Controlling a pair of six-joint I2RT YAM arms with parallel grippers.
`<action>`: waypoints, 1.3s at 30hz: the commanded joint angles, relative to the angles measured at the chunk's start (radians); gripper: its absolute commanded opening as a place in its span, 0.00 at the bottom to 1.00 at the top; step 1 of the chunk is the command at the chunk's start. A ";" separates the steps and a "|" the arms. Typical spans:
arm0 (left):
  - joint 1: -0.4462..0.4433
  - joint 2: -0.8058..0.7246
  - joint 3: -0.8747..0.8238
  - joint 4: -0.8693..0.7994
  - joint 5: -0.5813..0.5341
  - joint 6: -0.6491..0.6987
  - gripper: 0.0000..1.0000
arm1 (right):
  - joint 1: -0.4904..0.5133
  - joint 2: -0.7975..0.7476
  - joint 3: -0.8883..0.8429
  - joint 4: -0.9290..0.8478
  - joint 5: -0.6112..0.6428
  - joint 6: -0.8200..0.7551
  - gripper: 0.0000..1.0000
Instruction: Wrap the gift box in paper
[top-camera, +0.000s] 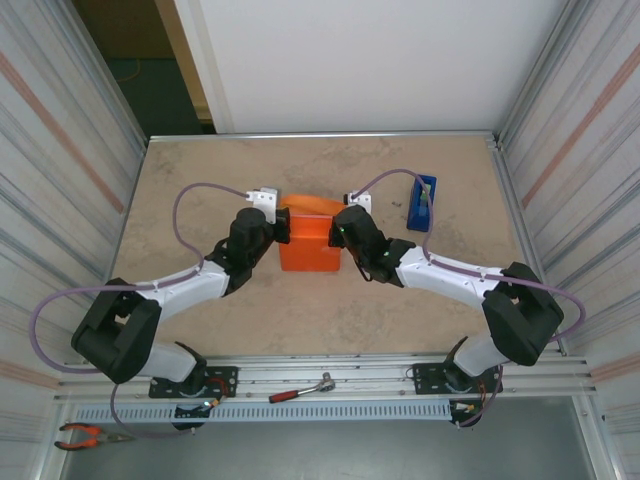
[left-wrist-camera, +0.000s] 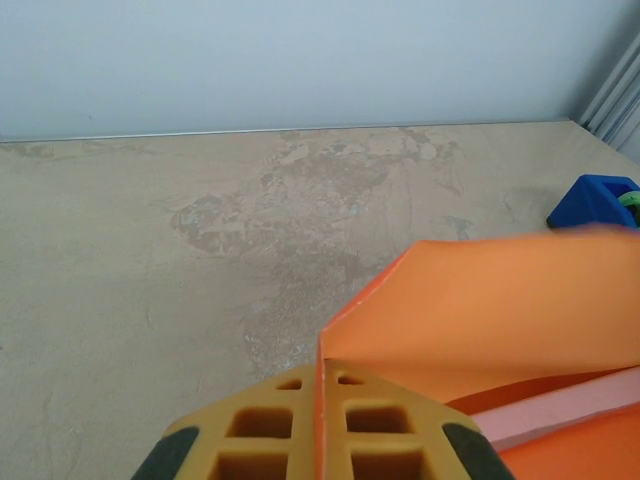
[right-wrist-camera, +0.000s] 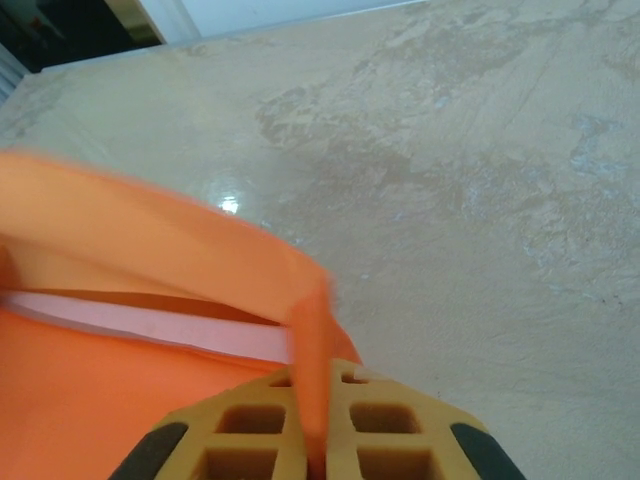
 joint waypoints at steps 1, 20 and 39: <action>-0.015 -0.013 0.024 0.015 0.004 0.004 0.00 | 0.017 0.004 0.000 -0.108 -0.019 0.011 0.03; 0.246 -0.351 -0.049 -0.181 0.253 -0.239 0.92 | 0.015 0.047 0.038 -0.143 0.003 0.023 0.00; 0.006 -0.018 0.023 -0.054 -0.058 -0.053 0.67 | 0.012 0.057 0.053 -0.165 -0.001 0.026 0.00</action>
